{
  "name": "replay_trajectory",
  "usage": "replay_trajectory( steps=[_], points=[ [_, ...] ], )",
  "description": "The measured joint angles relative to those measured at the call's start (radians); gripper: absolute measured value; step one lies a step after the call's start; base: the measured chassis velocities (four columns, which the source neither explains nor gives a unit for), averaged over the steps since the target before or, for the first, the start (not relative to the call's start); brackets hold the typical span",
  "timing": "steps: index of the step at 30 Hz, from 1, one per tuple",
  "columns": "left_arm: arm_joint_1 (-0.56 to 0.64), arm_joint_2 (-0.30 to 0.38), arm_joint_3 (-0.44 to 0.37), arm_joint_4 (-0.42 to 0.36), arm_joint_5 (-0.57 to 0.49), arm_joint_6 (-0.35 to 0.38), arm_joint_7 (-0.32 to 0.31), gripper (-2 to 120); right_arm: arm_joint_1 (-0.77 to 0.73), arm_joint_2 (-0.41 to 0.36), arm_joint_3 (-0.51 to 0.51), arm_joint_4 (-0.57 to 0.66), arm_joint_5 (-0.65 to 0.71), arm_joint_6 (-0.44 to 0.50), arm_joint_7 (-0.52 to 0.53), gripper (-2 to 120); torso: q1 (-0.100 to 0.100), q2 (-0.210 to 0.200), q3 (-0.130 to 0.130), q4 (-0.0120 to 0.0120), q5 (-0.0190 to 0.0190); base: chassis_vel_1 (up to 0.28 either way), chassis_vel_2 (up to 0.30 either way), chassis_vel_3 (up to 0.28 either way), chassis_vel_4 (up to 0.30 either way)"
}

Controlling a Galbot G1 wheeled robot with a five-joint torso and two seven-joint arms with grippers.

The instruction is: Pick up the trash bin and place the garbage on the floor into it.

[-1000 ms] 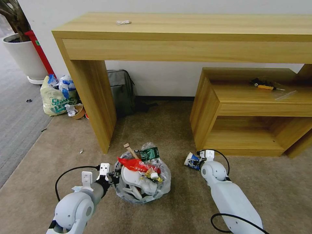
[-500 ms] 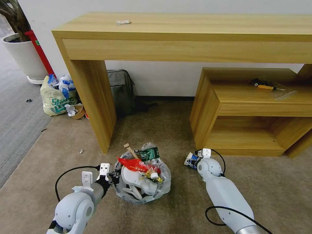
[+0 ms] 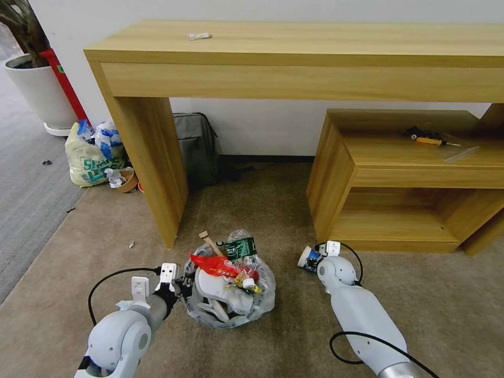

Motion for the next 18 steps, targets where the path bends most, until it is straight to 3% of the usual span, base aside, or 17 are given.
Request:
replay_trajectory(
  steps=[10, 16, 18],
  points=[
    [0.002, 0.007, -0.003, -0.002, -0.003, 0.0, 0.001, 0, -0.029, -0.007, -0.005, 0.055, -0.043, 0.023, -0.006, 0, 0.0, 0.0, 0.0, 0.0, 0.0001, 0.0, 0.0, 0.0, 0.0],
    [0.002, 0.002, 0.001, 0.0, -0.001, 0.0, 0.002, 0, -0.009, -0.008, -0.025, 0.084, -0.031, 0.016, 0.0, 2, 0.0, 0.0, 0.0, -0.0002, 0.0, 0.0, 0.0, 0.0, 0.0],
    [0.001, -0.001, 0.006, 0.002, 0.002, 0.0, 0.002, 0, 0.035, 0.006, -0.046, 0.05, -0.002, 0.01, 0.029, 12, 0.0, 0.0, 0.0, 0.0, -0.0002, 0.0, 0.0, 0.0, 0.0]
  ],
)
